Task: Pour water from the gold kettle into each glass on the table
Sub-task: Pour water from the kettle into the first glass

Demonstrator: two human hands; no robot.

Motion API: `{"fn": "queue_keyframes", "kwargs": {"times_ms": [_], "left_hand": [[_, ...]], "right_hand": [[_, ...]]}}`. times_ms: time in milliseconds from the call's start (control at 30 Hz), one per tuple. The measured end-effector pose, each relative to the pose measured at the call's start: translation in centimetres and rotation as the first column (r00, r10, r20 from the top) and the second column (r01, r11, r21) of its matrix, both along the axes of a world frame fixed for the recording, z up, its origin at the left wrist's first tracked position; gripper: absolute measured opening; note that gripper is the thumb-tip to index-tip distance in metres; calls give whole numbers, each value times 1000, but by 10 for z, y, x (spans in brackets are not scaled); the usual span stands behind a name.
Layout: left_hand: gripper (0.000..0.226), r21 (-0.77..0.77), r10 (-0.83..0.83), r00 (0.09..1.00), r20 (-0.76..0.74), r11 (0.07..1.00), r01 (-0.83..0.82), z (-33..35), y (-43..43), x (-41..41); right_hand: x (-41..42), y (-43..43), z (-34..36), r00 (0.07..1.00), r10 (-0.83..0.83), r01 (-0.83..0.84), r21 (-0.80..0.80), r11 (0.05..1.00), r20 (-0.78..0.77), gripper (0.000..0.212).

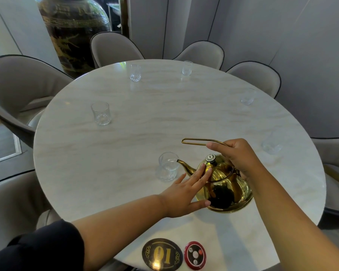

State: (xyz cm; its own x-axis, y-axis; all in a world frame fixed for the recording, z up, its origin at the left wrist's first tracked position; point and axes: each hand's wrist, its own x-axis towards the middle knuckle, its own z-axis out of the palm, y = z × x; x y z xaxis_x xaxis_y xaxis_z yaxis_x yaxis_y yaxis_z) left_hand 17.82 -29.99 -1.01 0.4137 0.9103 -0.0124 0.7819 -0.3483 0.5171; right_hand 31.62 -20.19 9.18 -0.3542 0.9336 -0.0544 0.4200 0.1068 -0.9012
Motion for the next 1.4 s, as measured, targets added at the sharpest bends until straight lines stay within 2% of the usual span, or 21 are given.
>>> {"fn": "queue_keyframes", "kwargs": {"times_ms": [1400], "left_hand": [[75,-25,36,999,19,999,-36,10,0,6]], "right_hand": [[-5,7,12,995,52,-53,7,999,81,53]]}}
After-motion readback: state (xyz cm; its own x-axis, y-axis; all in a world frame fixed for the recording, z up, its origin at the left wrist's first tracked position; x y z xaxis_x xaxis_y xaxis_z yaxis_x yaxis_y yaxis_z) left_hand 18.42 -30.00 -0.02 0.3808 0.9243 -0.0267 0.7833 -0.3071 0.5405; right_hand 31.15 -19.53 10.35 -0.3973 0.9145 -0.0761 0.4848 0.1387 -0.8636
